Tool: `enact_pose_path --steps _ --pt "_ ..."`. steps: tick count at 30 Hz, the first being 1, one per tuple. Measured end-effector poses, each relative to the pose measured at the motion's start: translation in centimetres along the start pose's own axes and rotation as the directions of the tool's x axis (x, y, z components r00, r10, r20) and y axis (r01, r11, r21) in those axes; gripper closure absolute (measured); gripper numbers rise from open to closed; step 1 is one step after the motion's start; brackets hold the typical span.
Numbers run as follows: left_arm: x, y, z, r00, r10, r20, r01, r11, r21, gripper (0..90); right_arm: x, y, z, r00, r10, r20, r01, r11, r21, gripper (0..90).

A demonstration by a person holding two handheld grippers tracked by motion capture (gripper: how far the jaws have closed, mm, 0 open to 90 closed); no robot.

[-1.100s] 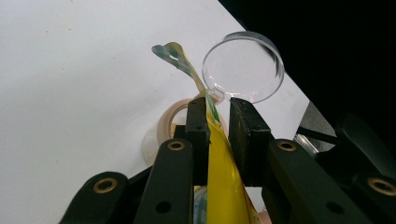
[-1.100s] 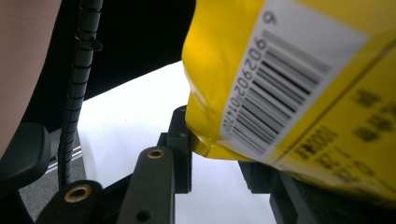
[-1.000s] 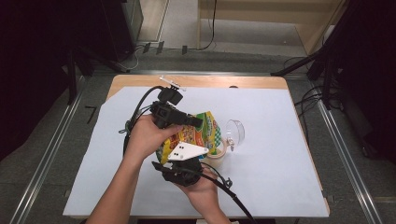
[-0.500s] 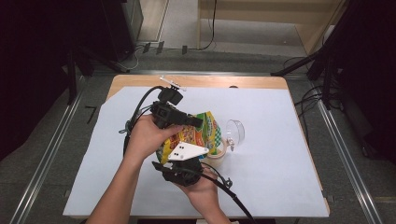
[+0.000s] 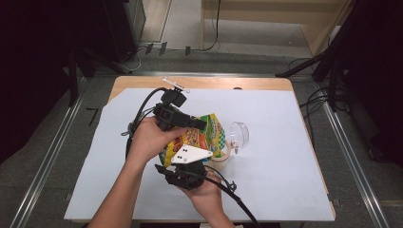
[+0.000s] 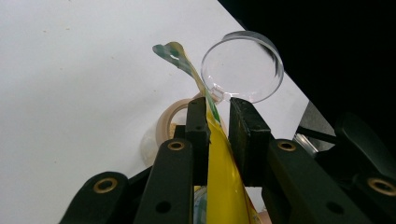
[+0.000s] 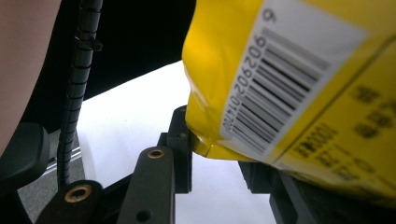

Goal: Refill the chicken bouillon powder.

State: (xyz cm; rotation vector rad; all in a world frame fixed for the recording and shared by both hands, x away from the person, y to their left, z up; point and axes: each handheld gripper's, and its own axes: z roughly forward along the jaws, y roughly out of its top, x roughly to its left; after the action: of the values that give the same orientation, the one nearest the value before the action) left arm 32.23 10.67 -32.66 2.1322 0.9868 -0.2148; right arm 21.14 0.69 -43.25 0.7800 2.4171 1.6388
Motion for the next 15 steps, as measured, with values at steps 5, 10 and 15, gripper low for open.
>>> enact_pose_path --steps 5,10,15 --pt "-0.34 0.05 -0.05 0.9999 0.010 -0.012 -0.010 0.9999 -0.012 78.2 -0.01 0.10 -0.11 1.0000 0.006 -0.003 -0.006 1.000 -0.008 70.3" --pt "-0.43 0.05 -0.16 0.9999 0.008 -0.009 -0.008 0.9999 -0.011 78.1 0.07 0.27 -0.21 1.0000 0.009 -0.004 -0.009 1.000 -0.002 70.3" --pt "-0.38 0.03 -0.27 0.9999 0.008 -0.013 -0.008 0.9999 -0.007 78.0 0.16 0.43 -0.11 1.0000 0.008 -0.006 -0.008 1.000 0.001 70.3"
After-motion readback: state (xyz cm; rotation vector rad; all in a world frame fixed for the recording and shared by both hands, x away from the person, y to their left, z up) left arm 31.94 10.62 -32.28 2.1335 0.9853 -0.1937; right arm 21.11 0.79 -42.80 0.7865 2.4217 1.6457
